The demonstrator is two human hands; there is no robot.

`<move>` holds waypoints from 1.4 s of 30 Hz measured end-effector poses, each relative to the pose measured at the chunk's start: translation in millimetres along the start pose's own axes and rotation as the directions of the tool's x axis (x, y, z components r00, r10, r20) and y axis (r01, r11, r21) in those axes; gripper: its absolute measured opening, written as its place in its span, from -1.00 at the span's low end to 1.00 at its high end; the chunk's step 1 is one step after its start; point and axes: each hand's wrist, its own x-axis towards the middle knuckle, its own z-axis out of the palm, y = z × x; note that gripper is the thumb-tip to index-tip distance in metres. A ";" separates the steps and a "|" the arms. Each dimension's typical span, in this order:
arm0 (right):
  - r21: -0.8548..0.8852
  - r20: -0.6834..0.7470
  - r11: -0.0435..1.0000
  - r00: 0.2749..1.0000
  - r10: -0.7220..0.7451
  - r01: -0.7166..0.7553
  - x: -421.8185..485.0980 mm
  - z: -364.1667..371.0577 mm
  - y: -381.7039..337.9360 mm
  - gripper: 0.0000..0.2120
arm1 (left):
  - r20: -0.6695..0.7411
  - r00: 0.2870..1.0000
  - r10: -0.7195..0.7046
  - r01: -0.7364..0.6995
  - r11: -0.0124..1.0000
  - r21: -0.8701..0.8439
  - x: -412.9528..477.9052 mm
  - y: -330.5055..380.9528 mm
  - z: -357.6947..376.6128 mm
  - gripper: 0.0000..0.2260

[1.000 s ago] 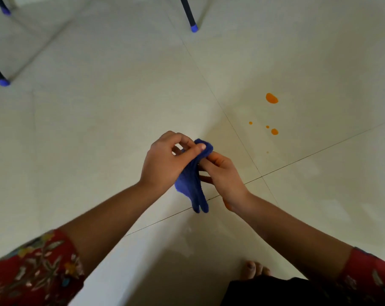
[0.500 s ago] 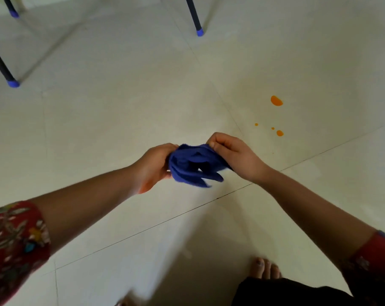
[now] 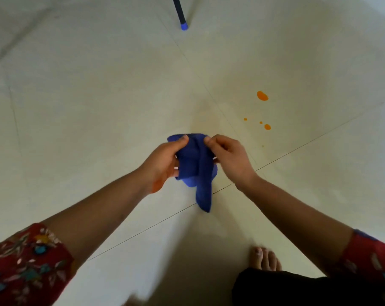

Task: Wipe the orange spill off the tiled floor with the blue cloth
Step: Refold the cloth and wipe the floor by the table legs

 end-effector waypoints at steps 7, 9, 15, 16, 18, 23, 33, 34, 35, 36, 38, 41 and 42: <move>0.461 -0.232 0.825 0.853 0.467 -0.327 25.7 -35.5 31.6 -0.81 | -0.328 0.943 0.059 -0.159 0.944 -0.288 -9.8 1.2 -43.7 -0.71; 0.485 -0.199 0.769 0.804 0.560 -0.416 28.1 -26.7 37.9 -0.83 | -0.365 0.931 0.028 -0.116 0.968 -0.222 -12.8 -4.9 -45.0 -0.73; 0.003 -0.203 0.871 0.852 0.482 -0.492 17.1 6.3 61.8 -0.61 | -0.295 0.952 -0.084 0.032 0.984 -0.175 -26.5 -38.7 -59.2 -0.75; -0.201 -0.234 0.894 0.906 0.353 -0.400 11.9 10.0 66.3 -0.60 | -0.277 0.956 -0.101 0.054 0.983 -0.174 -28.9 -43.5 -61.3 -0.73; -0.303 -0.146 0.914 0.961 0.236 -0.271 0.5 23.7 68.4 -0.63 | -0.221 0.967 -0.130 0.090 0.979 -0.183 -34.1 -47.2 -59.3 -0.68; -0.314 0.080 0.912 0.950 0.301 -0.263 -7.5 62.2 64.1 -0.75 | -0.204 0.972 -0.119 0.098 0.989 -0.111 -40.0 -43.2 -48.3 -0.66; 0.747 0.125 0.490 0.819 0.560 -0.449 39.6 -36.3 46.2 -0.86 | -0.704 0.702 0.107 -0.086 0.994 0.066 -27.2 -24.5 -114.0 -0.77; 0.736 0.097 0.518 0.825 0.557 -0.437 45.5 -42.6 46.9 -0.84 | -0.732 0.670 0.120 -0.094 0.993 0.078 -25.3 -19.3 -119.2 -0.70; 0.700 0.067 0.567 0.830 0.553 -0.434 49.5 -47.9 46.1 -0.83 | -0.750 0.647 0.136 -0.097 0.991 0.095 -23.9 -15.3 -124.4 -0.67; 0.651 0.035 0.627 0.842 0.538 -0.428 52.1 -51.8 43.3 -0.83 | -0.742 0.651 0.158 -0.098 0.987 0.124 -24.2 -11.0 -127.5 -0.67; 0.365 -0.049 0.835 0.887 0.459 -0.412 54.9 -58.3 39.0 -0.80 | -0.657 0.725 0.207 -0.096 0.975 0.201 -27.9 -4.1 -128.1 -0.70; -0.443 -0.080 0.887 0.991 0.103 -0.128 62.8 -64.9 40.4 -0.66 | -0.525 0.805 0.275 -0.135 0.947 0.290 -37.6 8.3 -123.7 -0.71; -0.464 -0.041 0.883 0.998 0.054 -0.067 65.6 -66.9 38.9 -0.64 | -0.469 0.829 0.303 -0.160 0.934 0.321 -39.3 12.8 -122.5 -0.76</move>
